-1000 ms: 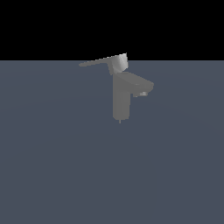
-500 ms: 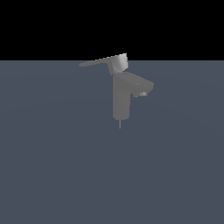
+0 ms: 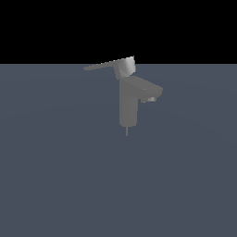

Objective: Turn on the faucet by rotating a designated handle.

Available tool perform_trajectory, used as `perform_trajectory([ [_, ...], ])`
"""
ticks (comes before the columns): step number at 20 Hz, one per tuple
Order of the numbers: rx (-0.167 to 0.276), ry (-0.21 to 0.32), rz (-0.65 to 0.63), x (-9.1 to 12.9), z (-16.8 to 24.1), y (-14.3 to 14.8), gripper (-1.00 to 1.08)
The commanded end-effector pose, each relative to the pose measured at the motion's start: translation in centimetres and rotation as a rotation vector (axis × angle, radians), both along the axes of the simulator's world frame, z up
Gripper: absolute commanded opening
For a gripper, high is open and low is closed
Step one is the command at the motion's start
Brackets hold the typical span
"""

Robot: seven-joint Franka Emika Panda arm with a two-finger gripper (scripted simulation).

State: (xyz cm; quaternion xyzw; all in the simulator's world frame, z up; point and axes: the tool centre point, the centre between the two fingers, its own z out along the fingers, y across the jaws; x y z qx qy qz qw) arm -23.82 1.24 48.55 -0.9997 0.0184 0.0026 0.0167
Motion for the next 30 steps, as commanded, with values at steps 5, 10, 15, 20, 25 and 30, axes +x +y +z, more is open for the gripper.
perform_trajectory([
  [5,0.011,0.016,-0.076,2.0,-0.2,0.3,-1.00],
  [10,0.020,0.036,-0.169,4.4,-0.6,0.7,-1.00],
  [15,0.026,0.062,-0.286,7.4,-1.4,1.2,-1.00],
  [20,0.024,0.088,-0.404,10.4,-2.6,1.7,-1.00],
  [25,0.016,0.113,-0.525,13.3,-4.1,2.4,-1.00],
  [30,0.001,0.136,-0.645,16.2,-5.9,3.1,-1.00],
])
